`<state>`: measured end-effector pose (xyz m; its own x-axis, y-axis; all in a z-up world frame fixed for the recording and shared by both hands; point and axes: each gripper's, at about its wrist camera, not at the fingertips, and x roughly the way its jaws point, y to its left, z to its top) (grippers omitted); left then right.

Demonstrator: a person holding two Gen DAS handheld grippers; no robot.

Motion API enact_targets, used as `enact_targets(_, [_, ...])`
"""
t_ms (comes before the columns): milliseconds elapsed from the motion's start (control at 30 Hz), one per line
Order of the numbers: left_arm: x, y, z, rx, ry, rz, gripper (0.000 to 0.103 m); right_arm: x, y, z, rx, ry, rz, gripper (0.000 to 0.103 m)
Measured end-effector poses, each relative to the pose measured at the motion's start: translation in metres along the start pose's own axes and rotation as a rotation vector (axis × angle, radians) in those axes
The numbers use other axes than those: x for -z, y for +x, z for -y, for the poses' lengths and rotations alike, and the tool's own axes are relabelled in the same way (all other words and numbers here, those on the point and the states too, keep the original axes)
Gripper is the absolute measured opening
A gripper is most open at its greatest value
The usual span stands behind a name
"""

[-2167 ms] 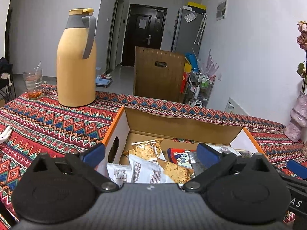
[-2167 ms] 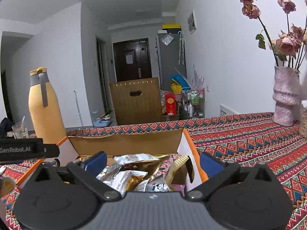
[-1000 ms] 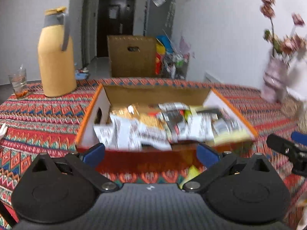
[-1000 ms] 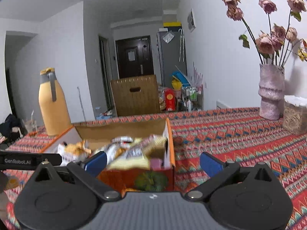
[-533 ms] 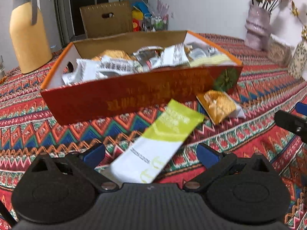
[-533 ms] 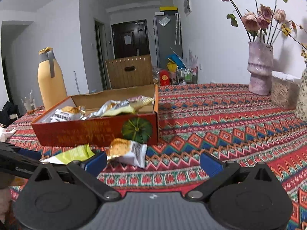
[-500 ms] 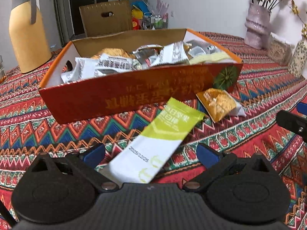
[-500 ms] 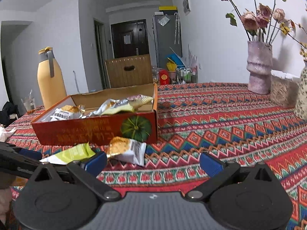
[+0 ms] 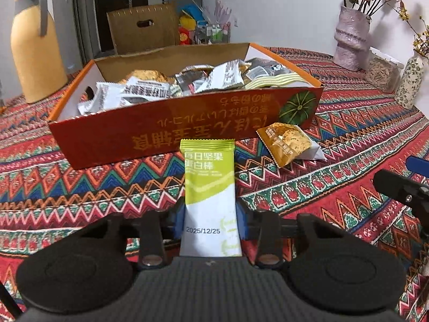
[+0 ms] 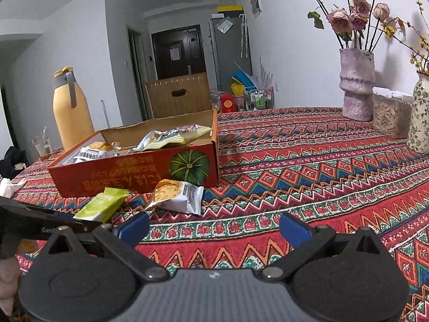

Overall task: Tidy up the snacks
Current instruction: 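Grasp the green-and-white bar with the left tool while the right grasps the orange packet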

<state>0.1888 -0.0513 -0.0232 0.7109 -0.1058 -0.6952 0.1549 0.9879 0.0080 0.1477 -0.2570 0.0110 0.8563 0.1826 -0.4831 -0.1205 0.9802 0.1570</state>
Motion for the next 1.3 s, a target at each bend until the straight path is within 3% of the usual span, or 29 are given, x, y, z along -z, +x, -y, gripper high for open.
enact_targets(233, [-0.001,-0.034,-0.008,0.011,-0.048,0.107,0.038,-0.002,0.001,-0.008,0.003,-0.024,-0.011,0.103])
enact_targets(533, [-0.011,-0.058,-0.036,-0.039,-0.149,0.267,0.038,-0.028,0.032,-0.032,0.006,-0.084,-0.045,0.103])
enact_targets(800, [-0.008,-0.05,-0.056,-0.079,-0.217,0.304,0.038,-0.042,0.089,-0.058,0.015,-0.121,-0.136,0.103])
enact_targets(867, [-0.007,-0.047,-0.058,-0.078,-0.225,0.294,0.038,-0.043,0.102,-0.063,0.023,-0.127,-0.157,0.099])
enact_targets(1100, [-0.003,-0.045,-0.059,-0.07,-0.22,0.286,0.038,-0.036,0.128,-0.064,0.019,-0.088,-0.202,0.072])
enact_targets(1300, [-0.001,-0.046,-0.057,-0.071,-0.215,0.29,0.038,-0.031,0.128,-0.066,0.035,-0.108,-0.185,0.063])
